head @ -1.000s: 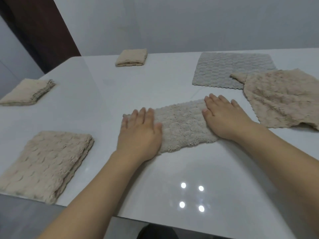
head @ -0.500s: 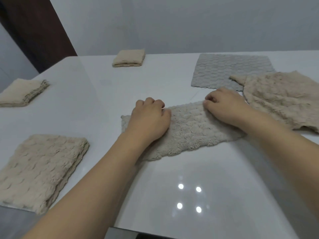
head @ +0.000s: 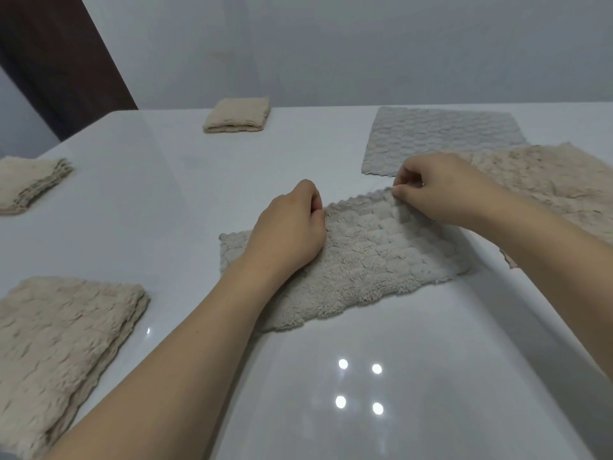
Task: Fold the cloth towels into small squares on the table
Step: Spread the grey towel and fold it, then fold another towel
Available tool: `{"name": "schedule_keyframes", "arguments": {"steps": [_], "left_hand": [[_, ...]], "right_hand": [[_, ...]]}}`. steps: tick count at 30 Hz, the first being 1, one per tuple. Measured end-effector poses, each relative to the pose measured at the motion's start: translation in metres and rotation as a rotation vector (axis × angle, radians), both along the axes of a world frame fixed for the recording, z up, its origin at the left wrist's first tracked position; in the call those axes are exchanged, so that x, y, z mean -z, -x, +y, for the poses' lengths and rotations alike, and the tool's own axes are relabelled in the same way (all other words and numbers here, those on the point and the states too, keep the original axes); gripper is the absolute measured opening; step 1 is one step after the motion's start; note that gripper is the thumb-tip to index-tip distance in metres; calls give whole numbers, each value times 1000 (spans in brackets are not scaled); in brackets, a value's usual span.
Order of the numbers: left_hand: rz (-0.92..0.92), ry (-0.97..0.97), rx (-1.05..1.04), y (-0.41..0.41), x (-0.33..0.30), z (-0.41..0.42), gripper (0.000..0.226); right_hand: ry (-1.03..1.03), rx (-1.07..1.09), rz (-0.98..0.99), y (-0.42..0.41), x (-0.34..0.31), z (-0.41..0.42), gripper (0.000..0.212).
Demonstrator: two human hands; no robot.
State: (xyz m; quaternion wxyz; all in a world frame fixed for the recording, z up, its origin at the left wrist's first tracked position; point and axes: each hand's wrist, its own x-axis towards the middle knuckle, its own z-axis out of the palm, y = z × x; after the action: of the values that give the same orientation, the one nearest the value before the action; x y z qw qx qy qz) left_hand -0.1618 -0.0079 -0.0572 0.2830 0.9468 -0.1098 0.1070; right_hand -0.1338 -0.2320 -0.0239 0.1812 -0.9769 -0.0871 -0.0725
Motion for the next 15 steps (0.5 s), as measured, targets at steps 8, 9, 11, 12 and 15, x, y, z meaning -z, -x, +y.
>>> {"name": "schedule_keyframes", "arguments": {"steps": [8, 9, 11, 12, 15], "left_hand": [[-47, -49, -7, 0, 14, -2, 7], [-55, -80, -29, -1, 15, -2, 8], [-73, -158, -98, -2, 19, -2, 13], [-73, -193, -139, -2, 20, -3, 16], [-58, -261, -177, -5, 22, -3, 22]], "right_hand": [[-9, 67, 116, -14, 19, 5, 15], [-19, 80, 146, -15, 21, 5, 17], [-1, 99, 194, -15, 22, 7, 23], [17, 108, 204, -15, 22, 7, 26], [-88, 110, 154, -12, 21, 8, 29]]}}
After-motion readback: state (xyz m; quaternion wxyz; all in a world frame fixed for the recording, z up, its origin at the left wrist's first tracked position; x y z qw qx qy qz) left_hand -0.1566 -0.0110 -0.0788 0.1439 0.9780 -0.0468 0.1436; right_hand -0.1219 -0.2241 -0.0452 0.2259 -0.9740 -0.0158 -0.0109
